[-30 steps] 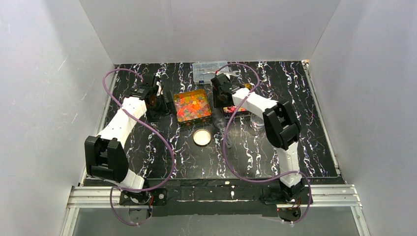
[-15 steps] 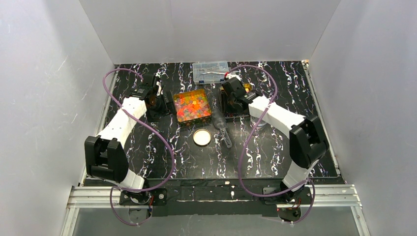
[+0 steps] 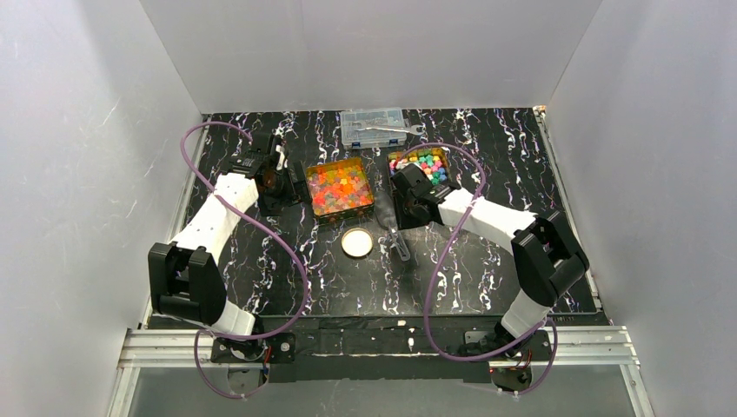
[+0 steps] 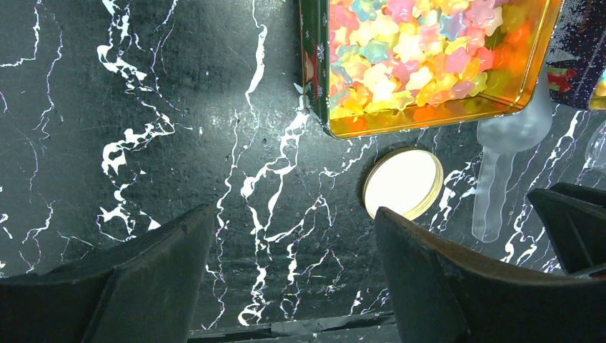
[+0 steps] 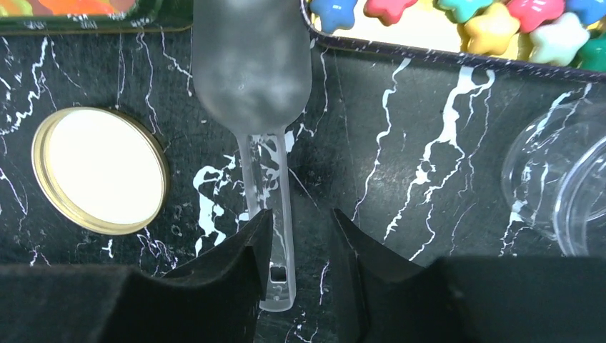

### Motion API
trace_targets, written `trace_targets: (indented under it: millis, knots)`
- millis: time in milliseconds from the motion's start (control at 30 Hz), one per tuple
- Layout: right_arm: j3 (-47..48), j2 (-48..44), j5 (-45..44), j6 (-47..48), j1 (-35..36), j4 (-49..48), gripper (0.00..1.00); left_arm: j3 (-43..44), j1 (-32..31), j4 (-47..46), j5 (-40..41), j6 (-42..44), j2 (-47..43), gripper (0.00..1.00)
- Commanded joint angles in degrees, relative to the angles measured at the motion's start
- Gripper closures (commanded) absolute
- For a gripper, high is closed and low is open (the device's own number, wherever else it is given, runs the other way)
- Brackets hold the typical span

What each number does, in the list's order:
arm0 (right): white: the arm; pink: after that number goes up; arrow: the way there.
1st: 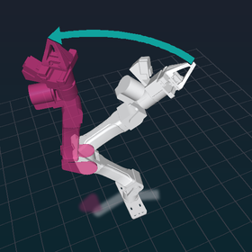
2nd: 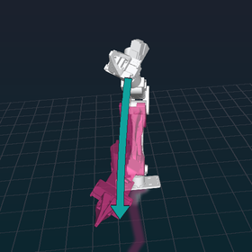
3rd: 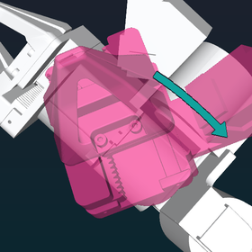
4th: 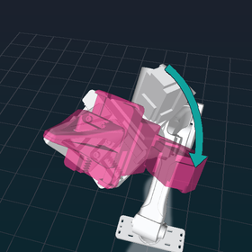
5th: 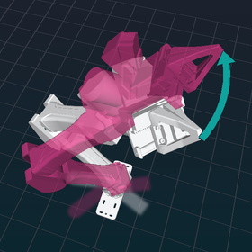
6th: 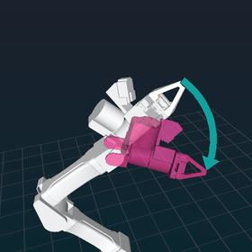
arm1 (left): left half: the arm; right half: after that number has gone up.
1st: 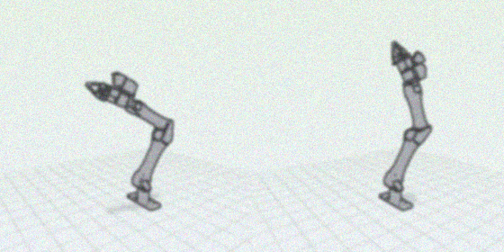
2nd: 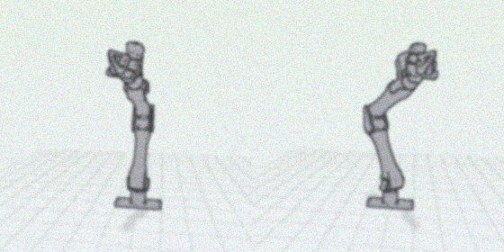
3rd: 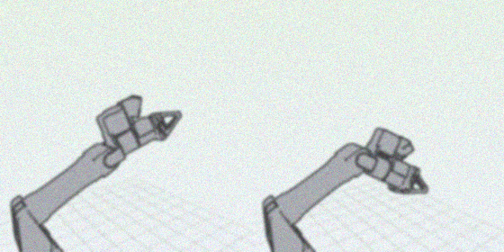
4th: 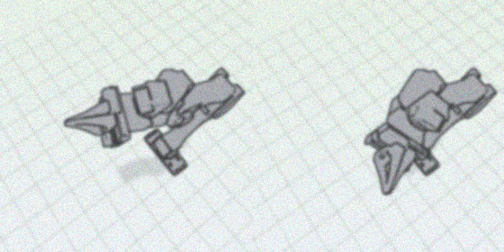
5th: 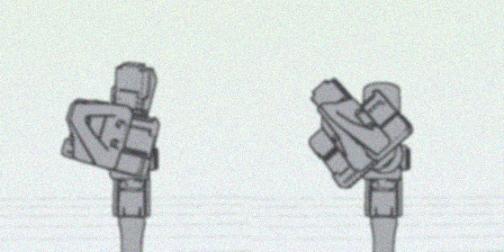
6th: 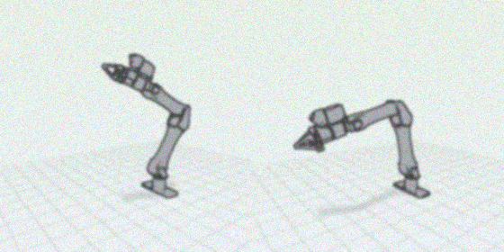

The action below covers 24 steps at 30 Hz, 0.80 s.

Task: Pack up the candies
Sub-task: Pick up the spatula from the center of the board.

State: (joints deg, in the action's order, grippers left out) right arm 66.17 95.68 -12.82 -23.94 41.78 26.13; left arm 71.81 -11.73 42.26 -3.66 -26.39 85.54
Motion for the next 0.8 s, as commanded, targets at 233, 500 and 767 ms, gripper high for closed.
trace_targets:
  millis: [233, 500, 767]
  knots:
    - [-3.30, -0.61, 1.12, -1.95, 2.11, -2.37, 0.61, -0.38, 0.39, 0.67, -0.73, 0.73, -2.29, 0.18]
    - [-4.03, 0.51, 0.92, -2.81, 3.64, -2.58, 0.62, -0.28, 0.39, 0.71, -0.78, 0.73, -2.55, 0.18]
    - [-5.02, 0.76, -1.47, -3.35, 4.29, -2.29, 0.64, -0.38, 0.39, 0.72, -0.82, 0.80, -2.95, 0.19]
